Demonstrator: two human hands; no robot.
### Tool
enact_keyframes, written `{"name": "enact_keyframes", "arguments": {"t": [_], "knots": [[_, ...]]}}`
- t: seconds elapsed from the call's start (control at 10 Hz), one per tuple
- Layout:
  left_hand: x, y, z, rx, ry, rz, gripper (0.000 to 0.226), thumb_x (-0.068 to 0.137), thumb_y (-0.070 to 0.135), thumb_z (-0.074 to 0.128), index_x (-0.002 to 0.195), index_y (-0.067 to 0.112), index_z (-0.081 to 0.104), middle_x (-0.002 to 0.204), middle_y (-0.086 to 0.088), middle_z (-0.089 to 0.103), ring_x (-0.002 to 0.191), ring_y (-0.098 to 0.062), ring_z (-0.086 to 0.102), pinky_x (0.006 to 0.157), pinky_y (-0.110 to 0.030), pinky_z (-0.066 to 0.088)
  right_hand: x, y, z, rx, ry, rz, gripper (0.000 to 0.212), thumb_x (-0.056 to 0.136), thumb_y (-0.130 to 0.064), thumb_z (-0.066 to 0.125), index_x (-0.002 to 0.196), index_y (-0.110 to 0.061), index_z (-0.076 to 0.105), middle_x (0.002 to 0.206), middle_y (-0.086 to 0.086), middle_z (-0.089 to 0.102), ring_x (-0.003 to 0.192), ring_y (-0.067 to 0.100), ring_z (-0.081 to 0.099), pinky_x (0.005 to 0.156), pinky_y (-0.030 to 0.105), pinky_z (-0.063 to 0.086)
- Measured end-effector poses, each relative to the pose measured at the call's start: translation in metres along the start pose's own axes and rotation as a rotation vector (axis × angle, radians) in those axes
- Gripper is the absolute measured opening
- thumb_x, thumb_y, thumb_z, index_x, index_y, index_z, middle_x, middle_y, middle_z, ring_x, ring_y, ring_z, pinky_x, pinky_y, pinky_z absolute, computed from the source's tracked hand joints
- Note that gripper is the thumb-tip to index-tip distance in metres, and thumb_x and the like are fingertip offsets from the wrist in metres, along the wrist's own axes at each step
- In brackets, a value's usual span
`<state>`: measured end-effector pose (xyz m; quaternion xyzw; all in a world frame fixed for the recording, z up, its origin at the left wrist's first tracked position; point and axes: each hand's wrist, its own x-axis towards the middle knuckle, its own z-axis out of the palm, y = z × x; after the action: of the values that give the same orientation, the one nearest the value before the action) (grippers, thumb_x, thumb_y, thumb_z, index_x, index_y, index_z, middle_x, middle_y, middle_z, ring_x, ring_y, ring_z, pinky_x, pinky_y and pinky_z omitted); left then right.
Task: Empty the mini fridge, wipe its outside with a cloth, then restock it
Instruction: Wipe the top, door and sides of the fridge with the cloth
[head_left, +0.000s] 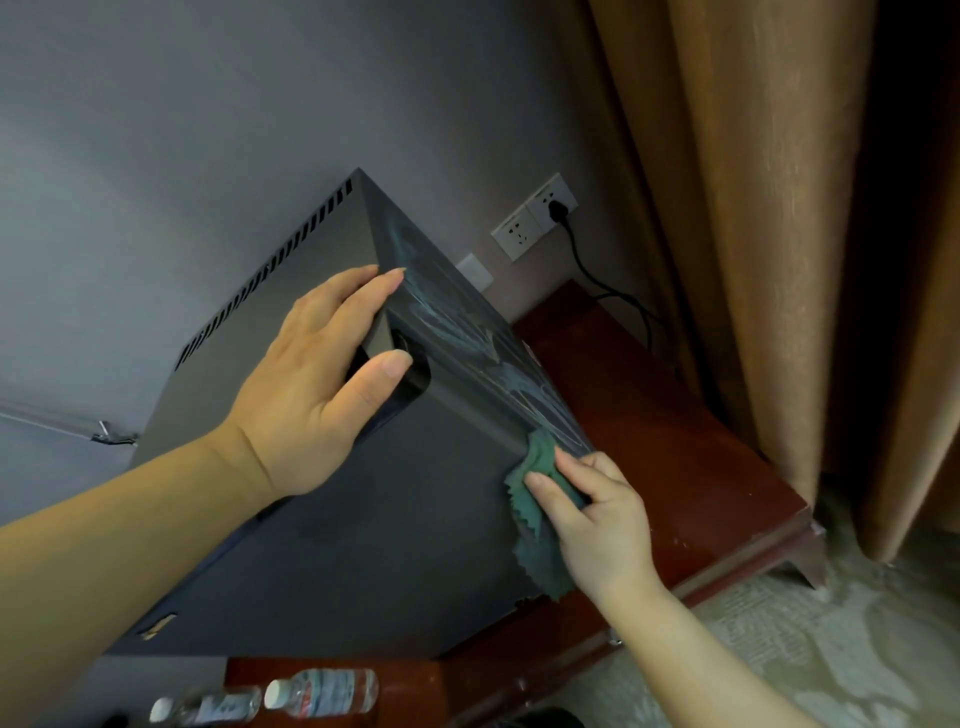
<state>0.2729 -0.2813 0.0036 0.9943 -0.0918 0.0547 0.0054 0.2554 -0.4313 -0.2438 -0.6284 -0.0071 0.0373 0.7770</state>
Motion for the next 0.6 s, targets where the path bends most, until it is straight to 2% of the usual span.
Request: {"name": "enact_keyframes", "arguments": {"t": [0.1,0.2,0.3,0.4,0.5,0.6], "knots": [[0.0,0.0,0.0,-0.006,0.006,0.004,0.083,0.094,0.077,0.018,0.158,0.025,0.03,0.16,0.006,0.028,0.15,-0.013,0.022,0.121,-0.05,0.026,0.002,-0.006,0.001,-0.015,0.02,-0.003,0.049,0.079,-0.044,0.074,0.119,-0.015,0.073,0.095,-0.009,0.051,0.094,-0.002,0.053,0.081,0.003,0.038],[0.0,-0.001,0.001,-0.01,0.006,0.005,0.083,0.094,0.076,0.018,0.157,0.025,0.03,0.16,0.007,0.028,0.15,-0.014,0.023,0.121,-0.05,0.027,0.001,-0.019,0.009,-0.012,0.058,-0.066,0.03,0.081,-0.036,0.08,0.107,-0.034,0.065,0.113,-0.022,0.045,0.109,-0.013,0.045,0.087,0.0,0.035],[0.0,-0.001,0.001,-0.018,0.004,0.006,0.083,0.094,0.077,0.019,0.157,0.024,0.03,0.16,0.007,0.028,0.15,-0.015,0.023,0.121,-0.049,0.027,-0.004,-0.021,0.012,0.034,0.059,-0.047,0.05,0.081,-0.035,0.08,0.113,-0.052,0.045,0.109,-0.023,0.053,0.1,-0.01,0.054,0.08,0.006,0.042],[0.001,-0.003,0.001,-0.026,0.002,0.006,0.083,0.094,0.077,0.019,0.157,0.024,0.031,0.16,0.006,0.029,0.15,-0.016,0.024,0.12,-0.05,0.027,-0.007,-0.016,0.014,0.003,0.031,-0.147,0.058,0.089,-0.032,0.073,0.137,-0.049,0.044,0.128,-0.031,0.049,0.119,-0.013,0.049,0.099,0.007,0.039],[0.001,-0.004,0.001,-0.018,0.0,0.012,0.082,0.095,0.076,0.02,0.157,0.024,0.031,0.161,0.006,0.029,0.15,-0.017,0.025,0.12,-0.051,0.027,-0.004,-0.006,0.018,-0.128,0.014,-0.271,0.045,0.097,-0.041,0.057,0.141,-0.041,0.046,0.145,-0.025,0.042,0.139,-0.007,0.035,0.113,0.009,0.026],[0.0,-0.004,0.001,-0.022,0.0,0.016,0.081,0.095,0.076,0.02,0.157,0.024,0.031,0.161,0.006,0.029,0.15,-0.016,0.025,0.121,-0.049,0.027,0.001,0.003,0.019,-0.188,-0.014,-0.223,0.045,0.099,-0.049,0.05,0.143,-0.043,0.042,0.148,-0.016,0.038,0.139,-0.003,0.034,0.108,0.004,0.023]]}}
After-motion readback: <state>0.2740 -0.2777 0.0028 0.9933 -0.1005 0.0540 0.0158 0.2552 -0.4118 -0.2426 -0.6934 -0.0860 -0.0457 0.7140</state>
